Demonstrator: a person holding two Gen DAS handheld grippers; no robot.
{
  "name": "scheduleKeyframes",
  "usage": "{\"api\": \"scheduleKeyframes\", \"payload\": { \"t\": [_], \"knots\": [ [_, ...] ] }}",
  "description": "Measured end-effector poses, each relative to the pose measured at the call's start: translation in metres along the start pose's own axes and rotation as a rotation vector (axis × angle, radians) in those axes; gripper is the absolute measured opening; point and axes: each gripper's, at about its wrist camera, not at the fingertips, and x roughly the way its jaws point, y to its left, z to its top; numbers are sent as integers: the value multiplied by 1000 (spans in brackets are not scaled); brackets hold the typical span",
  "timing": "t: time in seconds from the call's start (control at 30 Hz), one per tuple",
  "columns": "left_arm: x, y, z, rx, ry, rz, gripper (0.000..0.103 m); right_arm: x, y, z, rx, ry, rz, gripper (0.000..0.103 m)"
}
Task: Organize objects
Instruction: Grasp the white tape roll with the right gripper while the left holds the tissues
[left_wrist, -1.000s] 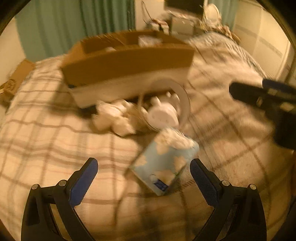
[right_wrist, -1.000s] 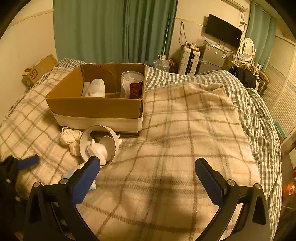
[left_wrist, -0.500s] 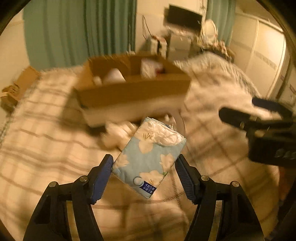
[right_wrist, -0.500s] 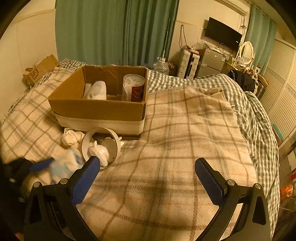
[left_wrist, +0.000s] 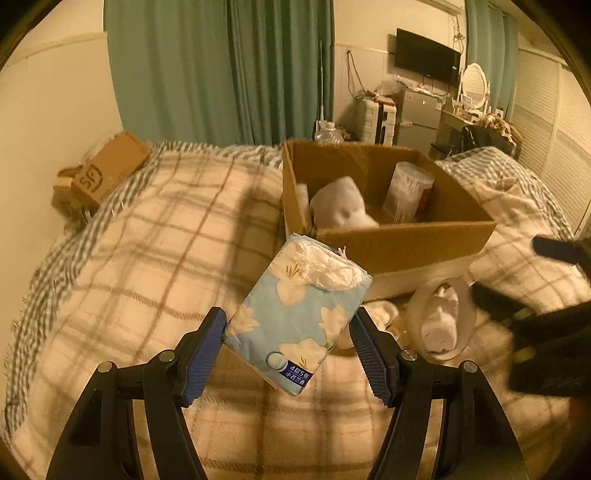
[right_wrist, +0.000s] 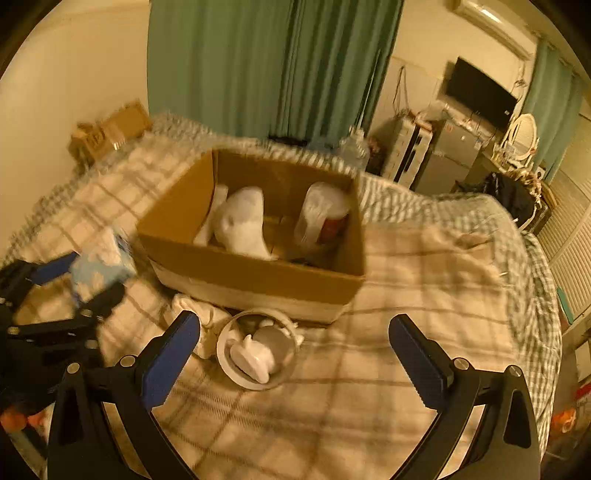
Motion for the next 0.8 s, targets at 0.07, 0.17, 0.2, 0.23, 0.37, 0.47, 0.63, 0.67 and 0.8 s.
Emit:
{"api": "scheduleKeyframes", "payload": {
  "t": [0.07,0.17,0.2,0.23,0.37,0.47,0.63,0.67,0.8],
  "knots": [
    [6,2,-6,-2,19,-3,70,25,10,-10,-16,56,7,103],
    [15,4,-12,-16,46,-14,70,49,15,-23,-19,120,8,102],
    [16,4,-12,-19,51,-16,70,53,15,-24,-18,128,7,102],
    [18,4,-13,-22,56,-18,70,55,15,-26,-14,134,12,102],
    [20,6,-14,-29,62,-24,70,62,17,-27,-10,154,22,102],
    [20,7,-16,-35,62,-23,70,68,22,-30,-28,171,28,102],
    [22,9,-19,-45,79,-16,70,73,20,-34,-28,201,42,80],
    [22,9,-19,-47,85,-10,70,69,17,-34,-15,191,54,80],
    [13,7,-18,-40,85,-11,70,44,10,-36,-5,144,79,80]
  ]
}}
